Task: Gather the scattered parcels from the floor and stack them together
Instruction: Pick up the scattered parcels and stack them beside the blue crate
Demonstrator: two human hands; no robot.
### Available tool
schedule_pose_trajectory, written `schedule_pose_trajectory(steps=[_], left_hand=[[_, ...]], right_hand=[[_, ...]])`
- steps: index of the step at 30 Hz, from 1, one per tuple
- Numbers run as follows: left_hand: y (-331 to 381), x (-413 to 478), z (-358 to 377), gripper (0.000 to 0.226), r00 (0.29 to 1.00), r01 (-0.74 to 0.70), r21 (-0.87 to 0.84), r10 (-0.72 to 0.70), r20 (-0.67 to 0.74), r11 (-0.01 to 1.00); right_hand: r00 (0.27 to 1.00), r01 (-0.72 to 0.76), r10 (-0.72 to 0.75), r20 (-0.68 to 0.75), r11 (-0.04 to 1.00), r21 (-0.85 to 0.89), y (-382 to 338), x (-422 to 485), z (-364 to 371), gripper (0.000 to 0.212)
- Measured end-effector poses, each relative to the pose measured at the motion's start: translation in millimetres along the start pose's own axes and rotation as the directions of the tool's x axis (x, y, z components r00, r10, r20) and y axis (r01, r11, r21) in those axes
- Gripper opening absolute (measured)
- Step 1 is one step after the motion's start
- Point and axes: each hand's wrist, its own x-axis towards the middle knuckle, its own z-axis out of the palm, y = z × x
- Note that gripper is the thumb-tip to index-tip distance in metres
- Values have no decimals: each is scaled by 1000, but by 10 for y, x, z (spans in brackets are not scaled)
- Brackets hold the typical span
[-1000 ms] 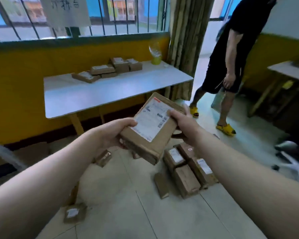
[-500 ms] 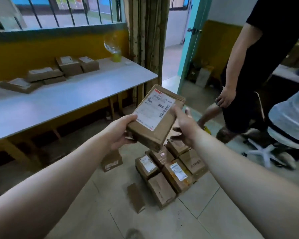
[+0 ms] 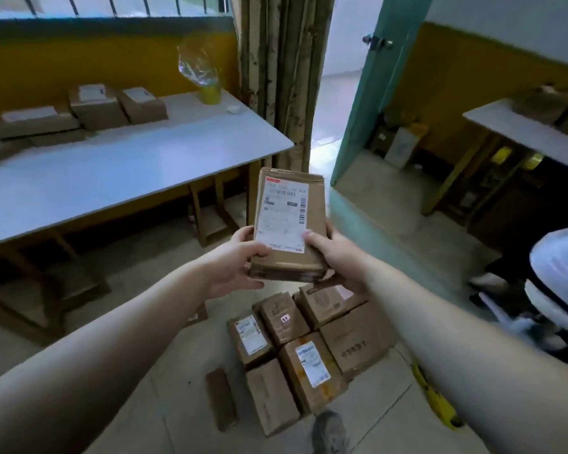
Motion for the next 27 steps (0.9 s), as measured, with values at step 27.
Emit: schedule_pose_trajectory(steps=[27], left_hand=[[220, 927, 910, 30, 990, 44, 143, -23, -141, 989]], right_hand=[[988, 150, -147, 44, 985, -88, -80, 1220, -1620, 75]])
